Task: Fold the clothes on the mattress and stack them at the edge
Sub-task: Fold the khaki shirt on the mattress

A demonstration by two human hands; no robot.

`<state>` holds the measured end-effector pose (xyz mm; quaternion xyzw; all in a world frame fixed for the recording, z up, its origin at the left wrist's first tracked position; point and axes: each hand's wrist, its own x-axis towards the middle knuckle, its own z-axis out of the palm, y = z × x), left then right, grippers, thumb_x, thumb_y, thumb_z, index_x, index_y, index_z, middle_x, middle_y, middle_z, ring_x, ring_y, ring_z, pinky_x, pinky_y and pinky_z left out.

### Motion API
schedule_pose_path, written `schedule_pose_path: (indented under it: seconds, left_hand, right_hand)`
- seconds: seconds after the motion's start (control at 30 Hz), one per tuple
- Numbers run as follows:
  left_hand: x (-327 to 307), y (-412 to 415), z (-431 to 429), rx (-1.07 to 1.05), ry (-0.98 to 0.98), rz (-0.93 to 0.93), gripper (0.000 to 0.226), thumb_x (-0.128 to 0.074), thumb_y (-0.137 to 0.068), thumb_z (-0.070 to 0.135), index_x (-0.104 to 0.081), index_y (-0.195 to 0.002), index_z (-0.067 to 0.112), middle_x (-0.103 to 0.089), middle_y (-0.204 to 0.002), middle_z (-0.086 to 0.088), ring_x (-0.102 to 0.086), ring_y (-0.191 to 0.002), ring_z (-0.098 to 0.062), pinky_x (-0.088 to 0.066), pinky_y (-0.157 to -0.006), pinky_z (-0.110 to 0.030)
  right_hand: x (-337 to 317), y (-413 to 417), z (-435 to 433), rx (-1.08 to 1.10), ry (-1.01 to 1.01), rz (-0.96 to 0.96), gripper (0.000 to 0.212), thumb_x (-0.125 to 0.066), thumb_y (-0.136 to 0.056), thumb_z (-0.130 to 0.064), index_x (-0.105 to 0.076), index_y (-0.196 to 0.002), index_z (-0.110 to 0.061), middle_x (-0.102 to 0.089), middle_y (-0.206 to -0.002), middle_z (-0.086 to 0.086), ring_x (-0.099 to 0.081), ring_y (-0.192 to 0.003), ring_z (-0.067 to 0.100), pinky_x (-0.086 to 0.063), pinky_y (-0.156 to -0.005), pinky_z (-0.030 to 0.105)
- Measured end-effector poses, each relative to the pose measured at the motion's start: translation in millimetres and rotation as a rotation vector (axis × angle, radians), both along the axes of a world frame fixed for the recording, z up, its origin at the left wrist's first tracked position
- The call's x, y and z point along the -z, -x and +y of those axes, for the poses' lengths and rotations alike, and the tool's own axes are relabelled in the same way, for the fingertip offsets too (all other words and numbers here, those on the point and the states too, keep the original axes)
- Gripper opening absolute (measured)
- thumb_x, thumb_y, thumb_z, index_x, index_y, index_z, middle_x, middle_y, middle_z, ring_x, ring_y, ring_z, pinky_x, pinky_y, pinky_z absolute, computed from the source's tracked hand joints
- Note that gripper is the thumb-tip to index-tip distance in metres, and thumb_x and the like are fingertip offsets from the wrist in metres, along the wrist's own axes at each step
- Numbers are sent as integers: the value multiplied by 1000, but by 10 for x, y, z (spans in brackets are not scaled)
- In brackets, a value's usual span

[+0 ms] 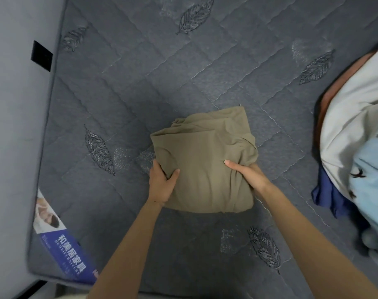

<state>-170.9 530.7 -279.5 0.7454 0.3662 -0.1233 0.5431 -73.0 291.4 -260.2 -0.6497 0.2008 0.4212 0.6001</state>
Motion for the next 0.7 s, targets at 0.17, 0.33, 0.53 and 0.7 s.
schedule_pose_path:
  seconds: [0.17, 0.33, 0.53, 0.7]
  left_hand:
    - [-204, 98, -13, -29, 106, -51, 65, -62, -93, 22, -24, -146, 17, -49, -131, 6, -49, -118, -11, -37, -104, -28]
    - [-443, 372, 92, -74, 65, -177, 41, -62, -91, 9, -41, -123, 24, -54, -112, 16, -54, -96, 13, -42, -88, -11]
    - [-884, 933, 397, -200, 45, -263, 43, -67, -87, 3, -45, -118, 23, -55, -109, 15, -54, -89, 20, -42, -76, -1]
    - [-1043, 1401, 850, -131, 96, -237, 41, -67, -86, 4, -46, -114, 26, -58, -110, 10, -58, -89, 16, -45, -75, -4]
  right_hand:
    - [-136, 62, 20, -21, -13, 13, 45, -82, -71, -29, -62, -111, -29, -70, -112, -7, -67, -102, 9, -51, -91, 31]
    - [-354, 365, 111, 34, -42, -80, 31, -79, -77, -18, -63, -101, -28, -73, -97, -14, -68, -91, 1, -53, -71, 14]
    - [-732, 852, 345, 33, -91, -168, 29, -74, -82, -13, -63, -104, -28, -71, -102, -16, -67, -96, 0, -53, -78, 13]
    - [-929, 1328, 723, 28, -102, -224, 34, -74, -82, -13, -64, -114, -21, -70, -111, -9, -66, -102, 4, -52, -88, 17]
